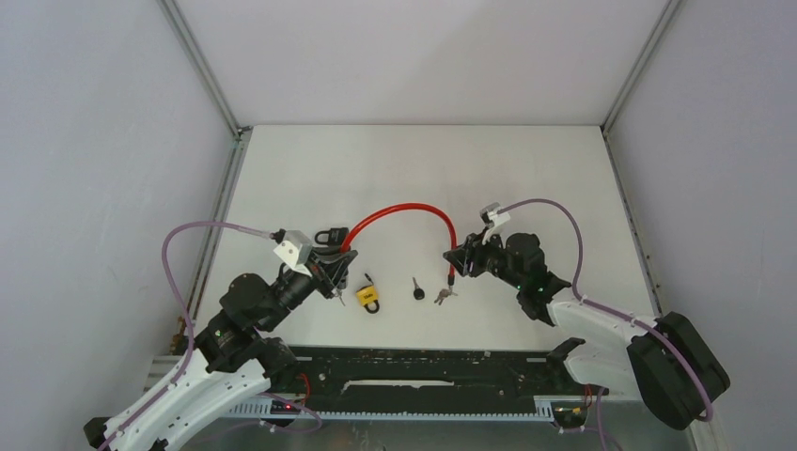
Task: Lock with the key
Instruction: Lock the lock.
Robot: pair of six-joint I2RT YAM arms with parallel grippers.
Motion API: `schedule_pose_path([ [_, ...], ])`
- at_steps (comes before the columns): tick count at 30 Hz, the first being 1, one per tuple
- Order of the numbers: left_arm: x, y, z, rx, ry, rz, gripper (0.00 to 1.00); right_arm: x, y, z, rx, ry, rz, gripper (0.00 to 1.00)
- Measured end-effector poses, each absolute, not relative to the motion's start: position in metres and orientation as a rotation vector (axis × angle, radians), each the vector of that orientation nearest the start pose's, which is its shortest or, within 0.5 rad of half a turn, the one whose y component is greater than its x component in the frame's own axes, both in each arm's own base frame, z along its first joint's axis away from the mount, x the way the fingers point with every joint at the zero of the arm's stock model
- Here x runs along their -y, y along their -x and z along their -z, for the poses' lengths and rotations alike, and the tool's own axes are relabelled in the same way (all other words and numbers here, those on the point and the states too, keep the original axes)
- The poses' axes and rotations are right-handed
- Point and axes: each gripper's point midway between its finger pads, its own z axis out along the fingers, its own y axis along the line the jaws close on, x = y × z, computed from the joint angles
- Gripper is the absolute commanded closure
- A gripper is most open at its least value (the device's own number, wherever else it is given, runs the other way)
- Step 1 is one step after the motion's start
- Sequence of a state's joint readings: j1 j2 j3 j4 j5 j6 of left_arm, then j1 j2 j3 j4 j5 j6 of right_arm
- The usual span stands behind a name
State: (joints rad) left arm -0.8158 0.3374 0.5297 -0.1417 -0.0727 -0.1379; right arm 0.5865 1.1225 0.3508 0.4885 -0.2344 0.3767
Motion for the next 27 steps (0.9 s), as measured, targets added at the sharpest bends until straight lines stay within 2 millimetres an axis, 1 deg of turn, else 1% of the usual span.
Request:
schedule_pose_path([
  [4,0.178,-0.177,-0.279,-1.489,-0.463,0.706,1.0,-0.24,-0.258,-0.12,-1.89,0.376,-0.886,0.6],
  [13,0.179,-0.177,-0.279,-1.487,-0.465,0.709,1.0,-0.24,-0.26,-0.106,-1.931,0.363,-0.885,0.64],
  [14,0.179,-0.176,-0.279,-1.486,-0.465,0.709,1.0,-0.24,-0.26,-0.106,-1.933,0.362,-0.885,0.66],
  [16,0.178,-0.176,-0.28,-1.483,-0.464,0.71,1.0,-0.24,-0.26,-0.106,-1.934,0.36,-0.886,0.72],
  [19,0.177,-0.176,-0.281,-1.478,-0.46,0.71,1.0,-0.24,-0.26,-0.106,-1.932,0.364,-0.883,0.92],
  [21,0.176,-0.177,-0.281,-1.48,-0.451,0.705,1.0,-0.241,-0.259,-0.108,-1.928,0.365,-0.889,0.98],
  [22,0.175,-0.178,-0.281,-1.483,-0.441,0.702,1.0,-0.241,-0.259,-0.11,-1.923,0.364,-0.892,1.0],
  [25,0.171,-0.182,-0.282,-1.496,-0.389,0.691,1.0,-0.239,-0.259,-0.121,-1.889,0.359,-0.895,1.0],
  [27,0.167,-0.185,-0.282,-1.506,-0.348,0.687,1.0,-0.236,-0.259,-0.138,-1.844,0.345,-0.893,1.0],
])
